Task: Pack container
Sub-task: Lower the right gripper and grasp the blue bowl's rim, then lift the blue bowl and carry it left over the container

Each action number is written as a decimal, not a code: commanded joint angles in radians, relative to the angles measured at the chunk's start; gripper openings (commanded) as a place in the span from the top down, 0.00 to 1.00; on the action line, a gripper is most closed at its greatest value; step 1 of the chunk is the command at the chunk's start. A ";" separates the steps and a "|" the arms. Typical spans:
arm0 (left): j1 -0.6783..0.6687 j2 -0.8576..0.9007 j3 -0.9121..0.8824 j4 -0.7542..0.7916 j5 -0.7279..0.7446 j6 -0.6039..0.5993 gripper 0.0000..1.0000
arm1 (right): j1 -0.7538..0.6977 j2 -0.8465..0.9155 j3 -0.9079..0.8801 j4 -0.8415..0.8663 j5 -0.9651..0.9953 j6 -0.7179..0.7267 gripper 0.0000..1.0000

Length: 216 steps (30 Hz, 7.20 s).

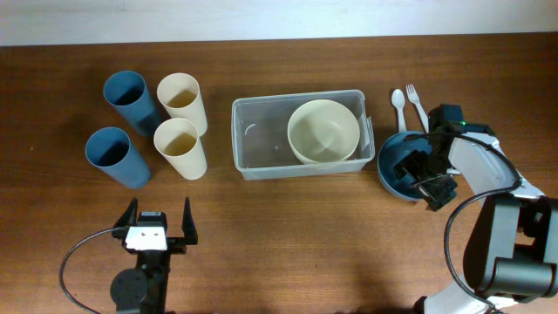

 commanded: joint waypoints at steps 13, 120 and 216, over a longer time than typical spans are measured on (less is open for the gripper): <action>0.003 -0.008 -0.006 0.000 0.011 0.016 0.00 | -0.005 -0.022 -0.027 0.029 0.042 0.005 0.19; 0.003 -0.008 -0.006 0.000 0.011 0.016 0.00 | -0.140 -0.172 -0.162 0.282 -0.101 -0.142 0.56; 0.003 -0.008 -0.006 0.000 0.011 0.016 0.00 | 0.352 -0.175 0.126 0.344 -0.137 -0.162 0.96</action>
